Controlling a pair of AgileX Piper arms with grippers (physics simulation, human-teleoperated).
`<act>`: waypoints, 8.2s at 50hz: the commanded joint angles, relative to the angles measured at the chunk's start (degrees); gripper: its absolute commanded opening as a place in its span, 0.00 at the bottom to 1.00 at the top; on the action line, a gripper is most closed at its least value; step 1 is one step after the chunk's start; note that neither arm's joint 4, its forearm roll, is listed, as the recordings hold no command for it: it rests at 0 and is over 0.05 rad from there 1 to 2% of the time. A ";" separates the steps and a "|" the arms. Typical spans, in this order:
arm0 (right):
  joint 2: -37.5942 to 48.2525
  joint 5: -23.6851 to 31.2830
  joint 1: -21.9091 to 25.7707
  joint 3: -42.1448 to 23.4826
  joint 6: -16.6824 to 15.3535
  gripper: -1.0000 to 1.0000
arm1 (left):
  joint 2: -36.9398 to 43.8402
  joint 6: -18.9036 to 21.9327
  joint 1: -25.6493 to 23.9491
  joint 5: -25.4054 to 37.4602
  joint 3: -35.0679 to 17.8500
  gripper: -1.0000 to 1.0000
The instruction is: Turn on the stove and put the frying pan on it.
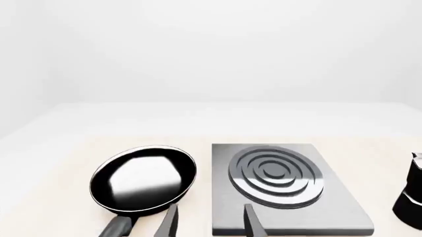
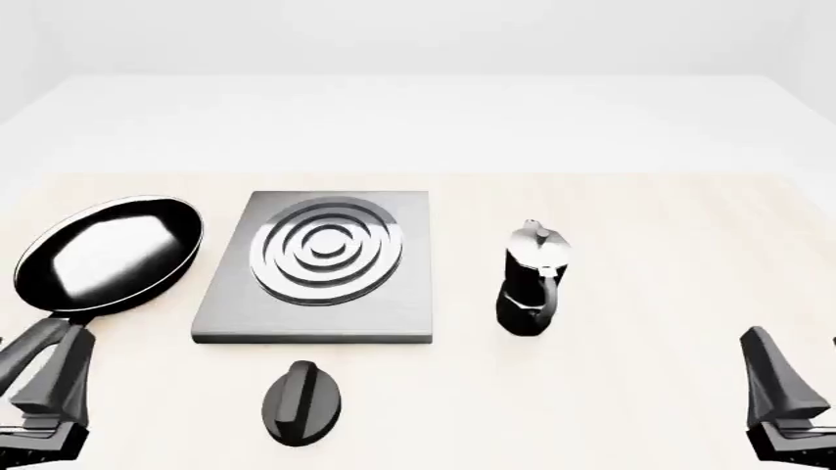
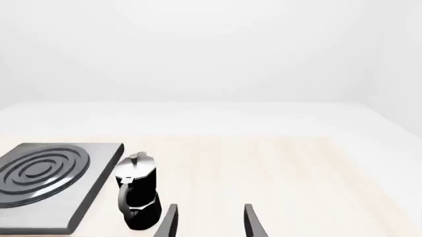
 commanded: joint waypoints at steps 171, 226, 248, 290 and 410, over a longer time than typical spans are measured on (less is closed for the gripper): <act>-0.18 6.45 2.81 0.04 2.90 1.00 | 79.64 -18.52 -52.10 -33.05 -7.59 1.00; -0.22 4.20 4.47 0.04 3.83 1.00 | 24.77 -5.85 -41.64 30.39 -29.85 1.00; -0.21 4.39 5.40 0.04 3.90 1.00 | 20.16 -0.26 -19.91 40.03 -32.25 1.00; 0.76 4.39 7.25 0.04 3.92 1.00 | 41.48 14.85 14.13 21.70 -27.73 1.00; 9.33 -3.05 7.82 0.04 2.95 1.00 | 90.48 34.51 31.04 -19.48 -24.22 0.00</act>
